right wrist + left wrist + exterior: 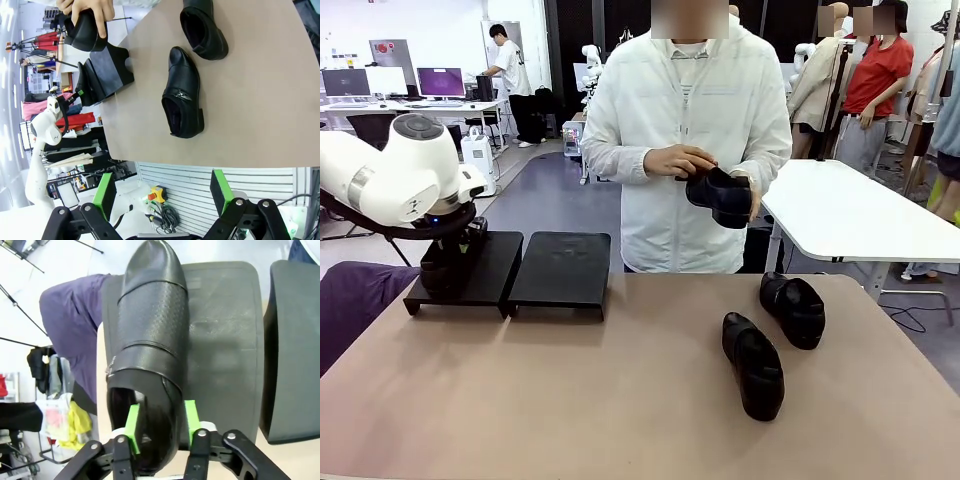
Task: Organize the shoes by placing them on the stand.
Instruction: Place the Shoe from the middle of the table onto the Shoes Stand, then pick up one Shoe and place it in the middle of the table.
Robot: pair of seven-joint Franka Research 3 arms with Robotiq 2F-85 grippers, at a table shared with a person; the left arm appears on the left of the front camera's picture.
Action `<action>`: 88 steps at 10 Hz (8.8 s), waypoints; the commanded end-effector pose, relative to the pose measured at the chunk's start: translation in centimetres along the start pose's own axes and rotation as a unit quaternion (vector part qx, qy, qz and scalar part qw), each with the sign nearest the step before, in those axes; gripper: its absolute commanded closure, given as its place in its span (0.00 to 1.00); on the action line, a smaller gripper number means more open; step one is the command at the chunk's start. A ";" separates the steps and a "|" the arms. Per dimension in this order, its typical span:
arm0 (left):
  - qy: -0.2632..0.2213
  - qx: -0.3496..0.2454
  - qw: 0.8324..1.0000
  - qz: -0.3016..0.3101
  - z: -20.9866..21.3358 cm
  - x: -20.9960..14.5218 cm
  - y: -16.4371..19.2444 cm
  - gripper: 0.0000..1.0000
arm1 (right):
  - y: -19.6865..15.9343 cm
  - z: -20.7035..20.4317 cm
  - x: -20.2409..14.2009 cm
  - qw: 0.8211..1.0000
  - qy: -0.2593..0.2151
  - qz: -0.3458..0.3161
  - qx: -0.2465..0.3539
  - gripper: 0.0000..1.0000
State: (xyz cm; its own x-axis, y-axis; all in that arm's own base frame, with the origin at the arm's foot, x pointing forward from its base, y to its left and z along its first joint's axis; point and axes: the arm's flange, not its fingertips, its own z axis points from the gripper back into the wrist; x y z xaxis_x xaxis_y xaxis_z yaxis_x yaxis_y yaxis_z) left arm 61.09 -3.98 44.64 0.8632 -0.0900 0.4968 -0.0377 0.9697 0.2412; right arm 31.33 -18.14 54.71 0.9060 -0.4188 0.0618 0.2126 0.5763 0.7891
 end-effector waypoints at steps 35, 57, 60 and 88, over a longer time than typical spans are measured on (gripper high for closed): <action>0.096 -0.430 0.897 0.041 23.6 -26.4 10.0 0.00 | 7.5 -9.5 1.5 0.987 0.063 0.111 -0.097 0.00; 0.096 -0.430 0.897 0.041 23.6 -26.4 10.0 0.00 | 2.4 0.6 -1.8 0.989 0.000 0.007 -0.146 0.00; 0.096 -0.430 0.897 0.041 23.6 -26.4 10.0 0.00 | 9.0 -13.2 -1.6 0.972 0.083 0.072 -0.206 0.00; 0.096 -0.430 0.897 0.041 23.6 -26.4 10.0 0.00 | 7.9 -42.5 -6.7 0.923 0.063 0.189 -0.329 1.00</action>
State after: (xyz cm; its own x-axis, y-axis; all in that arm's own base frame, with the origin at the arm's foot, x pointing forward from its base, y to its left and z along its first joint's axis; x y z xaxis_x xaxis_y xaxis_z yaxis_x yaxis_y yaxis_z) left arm 26.06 2.54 53.60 0.9517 -0.0397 0.3045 0.2103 0.8069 -0.5519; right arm 42.69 18.94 34.46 0.9913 -0.0185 0.1301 -0.0096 0.9772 0.2119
